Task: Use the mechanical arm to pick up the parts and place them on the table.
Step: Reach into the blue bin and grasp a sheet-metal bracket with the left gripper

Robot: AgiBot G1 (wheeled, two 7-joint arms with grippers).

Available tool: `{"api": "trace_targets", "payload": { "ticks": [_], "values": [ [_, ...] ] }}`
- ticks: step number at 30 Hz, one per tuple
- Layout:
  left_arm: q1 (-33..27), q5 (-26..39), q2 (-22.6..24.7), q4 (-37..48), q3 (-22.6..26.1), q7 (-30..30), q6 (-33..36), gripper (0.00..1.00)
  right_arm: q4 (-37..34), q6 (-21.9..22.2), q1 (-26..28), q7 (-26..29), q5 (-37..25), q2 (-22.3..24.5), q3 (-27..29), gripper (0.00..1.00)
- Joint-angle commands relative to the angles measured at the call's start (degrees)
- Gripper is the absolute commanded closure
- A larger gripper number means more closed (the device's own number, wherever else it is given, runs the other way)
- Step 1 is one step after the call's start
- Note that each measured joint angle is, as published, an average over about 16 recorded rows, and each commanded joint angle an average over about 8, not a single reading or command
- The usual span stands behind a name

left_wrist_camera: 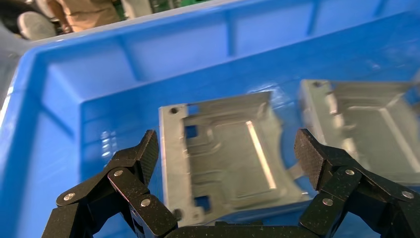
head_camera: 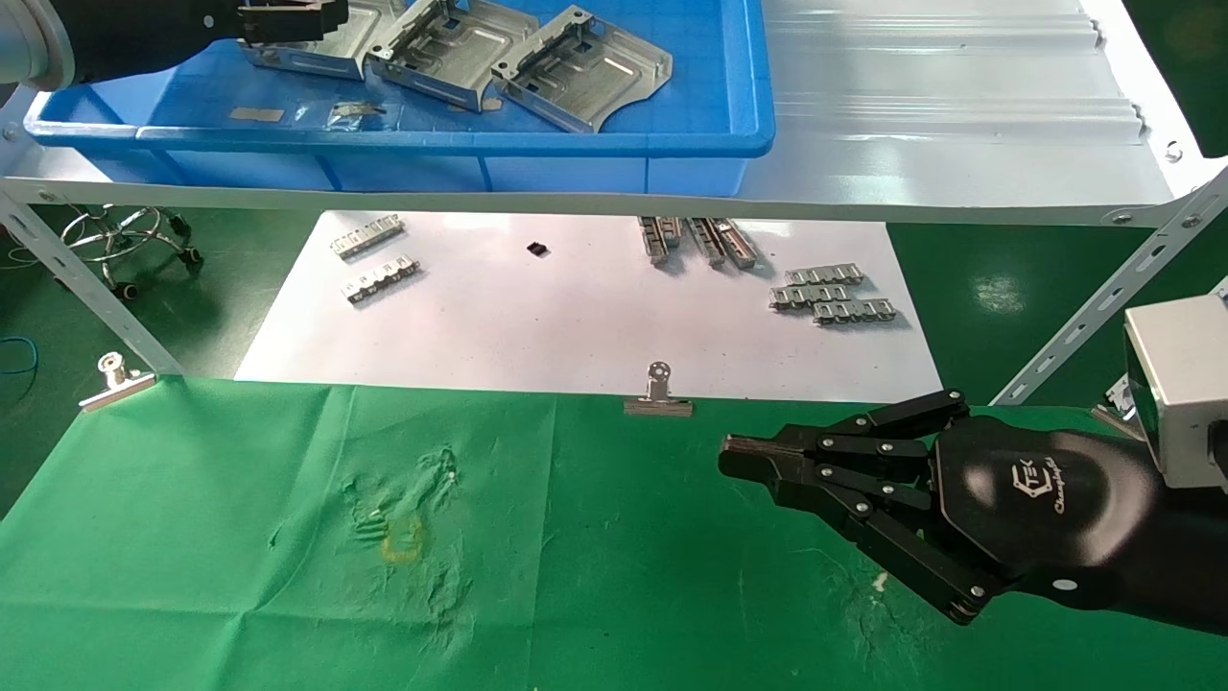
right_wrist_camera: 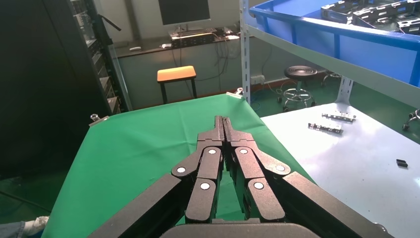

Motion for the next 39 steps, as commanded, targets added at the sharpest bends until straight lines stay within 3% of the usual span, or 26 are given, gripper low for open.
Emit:
{"api": "trace_targets", "payload": {
  "ticks": [1, 4, 39],
  "values": [
    [-0.35, 0.03, 0.53, 1.62, -0.06, 0.95, -1.37, 0.89, 0.00, 0.00, 0.00, 0.00, 0.00, 0.00, 0.00, 1.00],
    [-0.64, 0.12, 1.07, 2.85, -0.06, 2.04, -2.99, 1.00, 0.00, 0.00, 0.00, 0.00, 0.00, 0.00, 0.00, 1.00],
    [-0.97, 1.90, 3.34, 7.16, 1.14, 3.02, -8.71, 1.00, 0.00, 0.00, 0.00, 0.00, 0.00, 0.00, 0.00, 1.00]
  ]
}}
